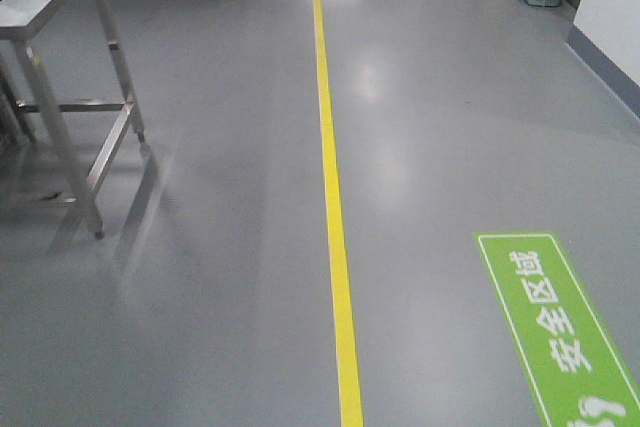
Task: Move and align brake pads A on conveyor
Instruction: 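Drive along the yellow floor line toward the steel table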
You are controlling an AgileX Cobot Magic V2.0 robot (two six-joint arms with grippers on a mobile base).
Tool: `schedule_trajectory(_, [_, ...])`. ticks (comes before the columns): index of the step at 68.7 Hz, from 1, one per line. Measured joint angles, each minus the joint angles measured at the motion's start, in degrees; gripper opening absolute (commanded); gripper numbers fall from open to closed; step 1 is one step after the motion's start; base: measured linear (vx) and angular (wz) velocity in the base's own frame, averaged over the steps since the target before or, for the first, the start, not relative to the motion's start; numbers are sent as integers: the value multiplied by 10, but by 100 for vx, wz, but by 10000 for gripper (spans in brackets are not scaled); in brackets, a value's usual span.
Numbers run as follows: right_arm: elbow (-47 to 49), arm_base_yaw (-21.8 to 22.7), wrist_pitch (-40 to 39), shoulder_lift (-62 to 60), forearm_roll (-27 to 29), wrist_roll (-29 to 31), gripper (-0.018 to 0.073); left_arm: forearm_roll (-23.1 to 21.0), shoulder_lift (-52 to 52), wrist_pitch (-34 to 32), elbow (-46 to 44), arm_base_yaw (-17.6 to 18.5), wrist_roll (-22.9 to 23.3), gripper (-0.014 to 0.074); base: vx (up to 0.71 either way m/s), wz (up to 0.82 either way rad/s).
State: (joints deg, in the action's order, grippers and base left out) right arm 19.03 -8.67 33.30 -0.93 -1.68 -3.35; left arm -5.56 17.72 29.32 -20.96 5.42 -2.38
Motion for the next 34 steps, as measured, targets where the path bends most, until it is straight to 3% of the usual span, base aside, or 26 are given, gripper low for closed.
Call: schedule_trajectory(34, [0, 0, 0, 0, 0, 0, 360, 0, 0, 0, 0, 0, 0, 503, 73, -8])
